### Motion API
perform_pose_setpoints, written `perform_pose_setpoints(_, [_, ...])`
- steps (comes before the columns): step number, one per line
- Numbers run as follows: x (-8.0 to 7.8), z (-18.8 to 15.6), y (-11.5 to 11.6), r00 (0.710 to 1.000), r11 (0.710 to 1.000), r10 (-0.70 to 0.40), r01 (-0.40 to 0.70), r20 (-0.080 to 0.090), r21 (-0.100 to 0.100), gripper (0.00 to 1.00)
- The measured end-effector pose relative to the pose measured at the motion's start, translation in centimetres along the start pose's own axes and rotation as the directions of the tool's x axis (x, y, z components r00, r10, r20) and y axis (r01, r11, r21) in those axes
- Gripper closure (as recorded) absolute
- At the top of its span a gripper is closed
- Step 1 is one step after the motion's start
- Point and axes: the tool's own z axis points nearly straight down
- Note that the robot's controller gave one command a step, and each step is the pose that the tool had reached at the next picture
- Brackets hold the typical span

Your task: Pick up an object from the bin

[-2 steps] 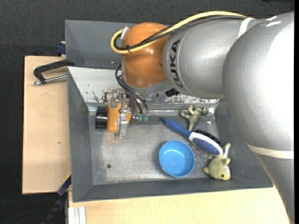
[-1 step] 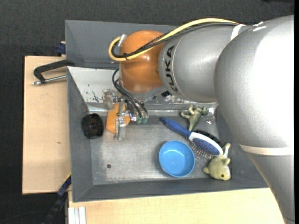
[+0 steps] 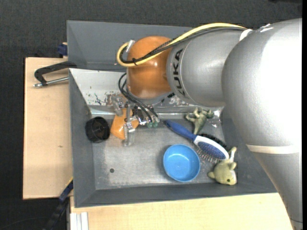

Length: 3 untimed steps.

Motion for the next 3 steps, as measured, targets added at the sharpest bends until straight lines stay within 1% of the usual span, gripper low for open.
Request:
perform_pose_setpoints(1, [-0.28,1.12,1.88,0.999,0.999,0.040,-0.040,0.000,-0.004,0.00])
perform_pose_setpoints(2, [0.57,2.04,1.48,0.999,0.999,0.042,-0.042,-0.030,0.003,1.00])
perform_pose_setpoints(3, [0.60,2.04,1.40,0.999,0.999,0.043,-0.043,-0.031,0.004,0.00])
